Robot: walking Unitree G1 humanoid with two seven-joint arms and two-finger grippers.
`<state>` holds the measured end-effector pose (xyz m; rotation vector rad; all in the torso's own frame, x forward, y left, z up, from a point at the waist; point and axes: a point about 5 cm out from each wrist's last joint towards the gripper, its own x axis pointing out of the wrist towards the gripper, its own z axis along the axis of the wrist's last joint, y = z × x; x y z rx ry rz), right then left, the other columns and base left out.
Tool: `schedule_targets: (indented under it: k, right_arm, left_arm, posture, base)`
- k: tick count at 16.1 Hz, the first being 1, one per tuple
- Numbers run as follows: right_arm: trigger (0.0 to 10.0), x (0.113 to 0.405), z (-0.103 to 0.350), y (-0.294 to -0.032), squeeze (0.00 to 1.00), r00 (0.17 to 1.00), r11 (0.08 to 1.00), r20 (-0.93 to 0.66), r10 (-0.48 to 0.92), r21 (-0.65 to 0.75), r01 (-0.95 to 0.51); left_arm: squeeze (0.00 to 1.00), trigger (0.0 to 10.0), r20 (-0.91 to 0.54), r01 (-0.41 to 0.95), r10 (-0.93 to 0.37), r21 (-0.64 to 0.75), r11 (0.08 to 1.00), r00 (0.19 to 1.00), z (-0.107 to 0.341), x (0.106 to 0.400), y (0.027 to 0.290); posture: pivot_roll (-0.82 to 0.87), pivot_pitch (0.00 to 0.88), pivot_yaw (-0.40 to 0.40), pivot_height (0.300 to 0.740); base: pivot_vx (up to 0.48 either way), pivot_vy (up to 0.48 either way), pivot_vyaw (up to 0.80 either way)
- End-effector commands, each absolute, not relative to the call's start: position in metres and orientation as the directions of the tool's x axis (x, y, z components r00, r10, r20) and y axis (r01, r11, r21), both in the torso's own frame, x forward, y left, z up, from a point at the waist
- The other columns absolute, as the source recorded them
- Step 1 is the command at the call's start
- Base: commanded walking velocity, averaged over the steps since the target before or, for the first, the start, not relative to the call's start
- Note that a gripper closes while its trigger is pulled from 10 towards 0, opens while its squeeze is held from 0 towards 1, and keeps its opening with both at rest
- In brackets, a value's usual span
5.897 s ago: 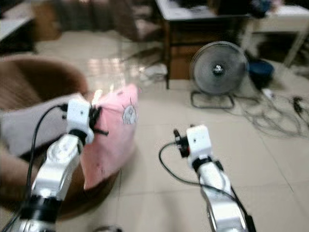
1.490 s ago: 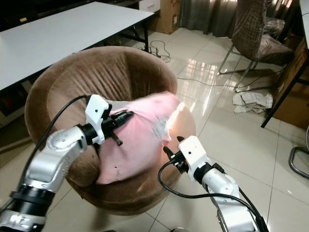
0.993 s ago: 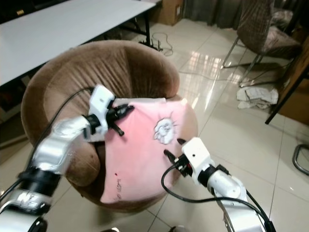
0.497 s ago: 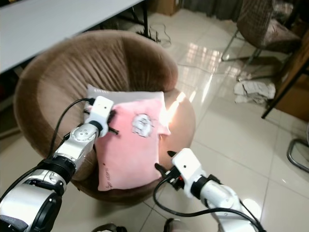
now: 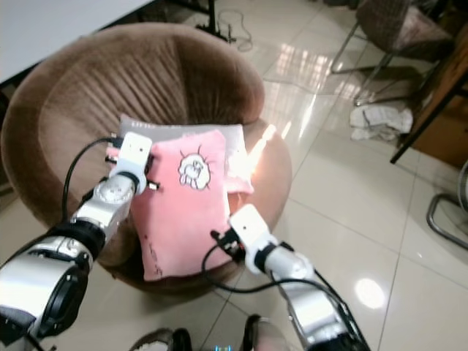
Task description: Move the pillow to the sofa from floor
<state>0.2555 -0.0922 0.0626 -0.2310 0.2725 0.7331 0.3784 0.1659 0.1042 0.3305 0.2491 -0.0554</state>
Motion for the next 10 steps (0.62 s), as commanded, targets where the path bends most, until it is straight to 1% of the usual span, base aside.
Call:
schedule_targets:
  k: [1,3,4,5,7,9,10]
  right_arm:
    - [10.0,0.255,0.052,-0.092,0.0,0.714,0.729,-0.35,0.607,-0.111,-0.675]
    - [10.0,0.253,0.04,-0.084,0.0,0.723,0.743,-0.353,0.594,-0.104,-0.661]
    - [10.0,0.242,0.031,-0.071,0.0,0.736,0.759,-0.342,0.585,-0.09,-0.645]
    - [10.0,0.226,0.023,-0.049,0.0,0.74,0.765,-0.325,0.588,-0.073,-0.64]
    - [10.0,0.217,0.02,-0.029,0.0,0.738,0.76,-0.316,0.596,-0.075,-0.646]
    - [10.0,0.225,0.016,-0.027,0.0,0.779,0.793,-0.303,0.549,-0.105,-0.6]
    - [10.0,0.229,0.013,-0.03,0.0,0.82,0.837,-0.307,0.482,-0.116,-0.535]
  left_arm:
    - [1.0,10.0,-0.259,0.089,-0.011,0.29,0.953,0.966,0.105,0.379,0.168]
    - [1.0,10.0,-0.252,0.089,-0.019,0.269,0.959,0.967,0.108,0.381,0.17]
    - [1.0,10.0,-0.219,0.064,-0.007,0.255,0.965,0.976,0.116,0.384,0.172]
    - [1.0,10.0,-0.185,0.051,-0.007,0.235,0.971,0.983,0.126,0.388,0.174]
    - [1.0,10.0,-0.157,0.046,-0.012,0.215,0.975,0.988,0.134,0.391,0.174]
    - [1.0,10.0,-0.121,0.121,-0.102,0.155,0.981,0.987,0.143,0.394,0.166]
    - [0.0,10.0,-0.072,0.183,-0.175,0.125,0.975,0.982,0.146,0.393,0.159]
  posture:
    - [-0.15,0.191,0.037,0.74]
    - [-0.15,0.179,0.034,0.74]
    - [-0.14,0.166,0.032,0.74]
    - [-0.13,0.157,0.03,0.74]
    - [-0.12,0.144,0.027,0.74]
    - [-0.11,0.119,0.037,0.74]
    - [-0.1,0.09,0.047,0.74]
  base:
    - [0.0,0.0,0.0]
    - [0.0,0.0,0.0]
    - [0.0,0.0,0.0]
    - [0.0,0.0,0.0]
    - [0.0,0.0,0.0]
    - [0.0,0.0,0.0]
    - [0.0,0.0,0.0]
